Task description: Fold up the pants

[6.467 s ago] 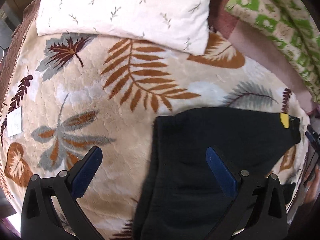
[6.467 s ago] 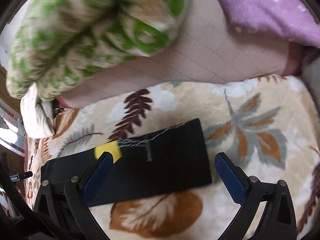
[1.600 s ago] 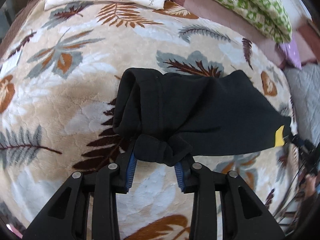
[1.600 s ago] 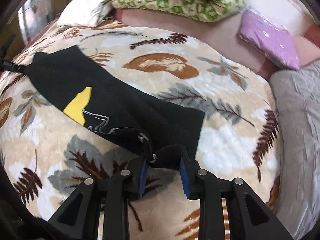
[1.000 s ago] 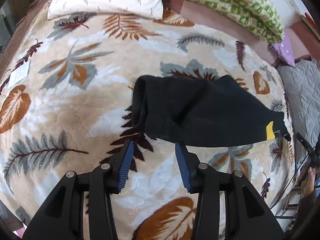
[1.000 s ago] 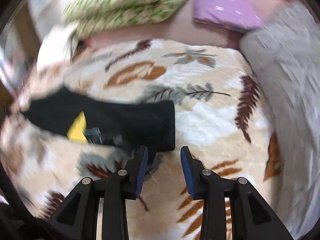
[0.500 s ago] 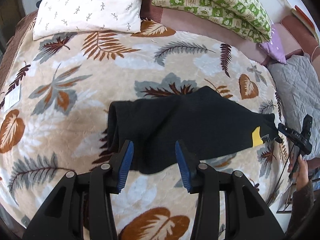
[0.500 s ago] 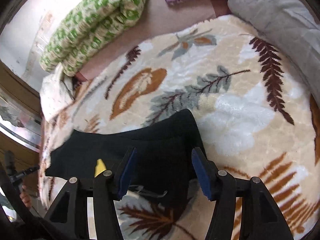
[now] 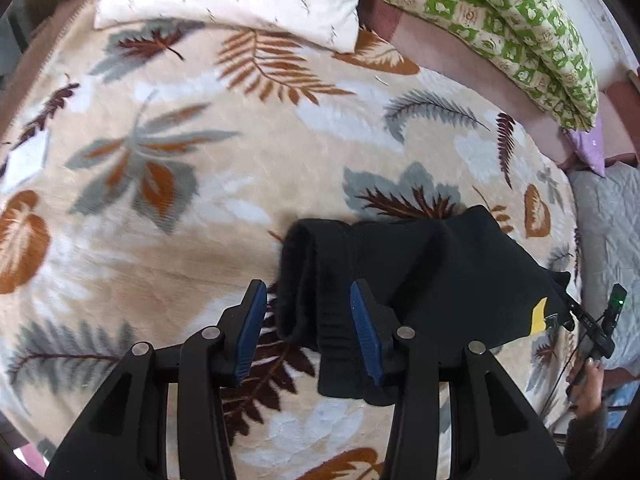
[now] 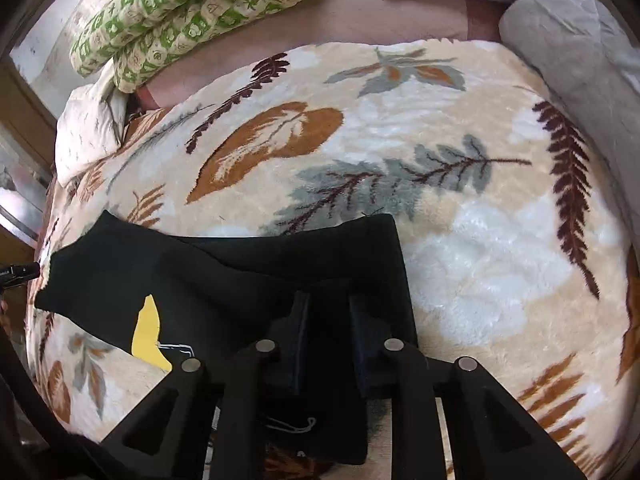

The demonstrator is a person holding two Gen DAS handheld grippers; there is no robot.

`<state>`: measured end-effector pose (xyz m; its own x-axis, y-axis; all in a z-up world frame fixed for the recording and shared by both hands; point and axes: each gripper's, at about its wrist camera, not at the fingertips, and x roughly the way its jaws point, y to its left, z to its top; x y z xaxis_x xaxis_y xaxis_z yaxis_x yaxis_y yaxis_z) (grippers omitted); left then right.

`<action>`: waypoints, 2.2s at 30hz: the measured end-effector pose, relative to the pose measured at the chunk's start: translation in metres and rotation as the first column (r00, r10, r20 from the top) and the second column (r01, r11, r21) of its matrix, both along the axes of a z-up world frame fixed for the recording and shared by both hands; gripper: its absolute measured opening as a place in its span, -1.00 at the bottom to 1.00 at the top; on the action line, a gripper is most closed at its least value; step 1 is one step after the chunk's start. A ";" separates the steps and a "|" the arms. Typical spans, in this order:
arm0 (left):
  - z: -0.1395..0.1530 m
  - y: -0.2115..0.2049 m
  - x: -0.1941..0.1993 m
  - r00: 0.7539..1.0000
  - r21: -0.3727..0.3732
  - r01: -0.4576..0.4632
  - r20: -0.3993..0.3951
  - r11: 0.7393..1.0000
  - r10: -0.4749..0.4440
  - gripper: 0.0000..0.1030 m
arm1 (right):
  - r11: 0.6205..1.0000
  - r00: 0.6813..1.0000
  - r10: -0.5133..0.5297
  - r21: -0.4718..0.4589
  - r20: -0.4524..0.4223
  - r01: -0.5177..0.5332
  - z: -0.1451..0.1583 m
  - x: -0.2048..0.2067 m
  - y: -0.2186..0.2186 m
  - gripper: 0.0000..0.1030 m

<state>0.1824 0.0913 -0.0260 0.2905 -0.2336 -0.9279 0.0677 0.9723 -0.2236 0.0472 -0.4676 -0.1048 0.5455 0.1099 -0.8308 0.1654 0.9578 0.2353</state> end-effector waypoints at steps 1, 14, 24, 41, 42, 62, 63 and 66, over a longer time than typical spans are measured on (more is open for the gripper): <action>-0.002 -0.002 0.002 1.000 0.002 0.007 0.001 1.000 -0.007 -0.19 | 1.000 1.000 -0.006 0.005 0.006 0.006 0.000 -0.001 -0.002 -0.64; -0.027 -0.006 0.023 0.997 -0.209 -0.069 -0.056 0.975 0.058 -0.40 | 1.000 1.000 -0.009 -0.011 -0.003 0.009 0.001 0.001 -0.001 -0.69; -0.011 0.005 0.021 0.992 -0.172 -0.120 0.006 0.978 0.122 -0.49 | 0.999 0.998 -0.007 -0.037 0.056 0.009 0.026 -0.003 -0.005 -0.78; -0.020 -0.010 0.019 1.000 -0.150 0.007 -0.014 0.989 -0.009 -0.46 | 0.991 0.993 0.119 -0.062 -0.011 -0.119 0.002 0.008 0.015 -0.65; -0.019 -0.012 0.018 1.000 -0.130 0.007 -0.002 0.992 -0.007 -0.46 | 0.986 0.992 0.117 -0.115 -0.054 -0.122 -0.002 0.013 0.019 -0.84; 0.005 -0.006 0.027 0.988 0.047 -0.114 0.113 0.992 0.108 -0.58 | 0.957 0.995 0.084 -0.282 0.051 -0.067 0.049 0.011 0.018 -0.86; 0.003 -0.005 0.028 0.988 0.055 -0.113 0.110 0.992 0.106 -0.58 | 0.957 0.996 0.079 -0.283 0.052 -0.061 0.048 0.012 0.018 -0.86; -0.009 0.004 0.029 0.993 0.031 -0.107 0.058 0.994 0.105 -0.58 | 0.969 0.998 0.043 -0.246 0.036 -0.033 0.034 0.016 0.010 -0.86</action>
<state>0.2119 0.0953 -0.0347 0.3643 -0.1675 -0.9161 -0.0249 0.9816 -0.1894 0.0634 -0.4577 -0.0707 0.5788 -0.0732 -0.8121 0.1226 0.9925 -0.0021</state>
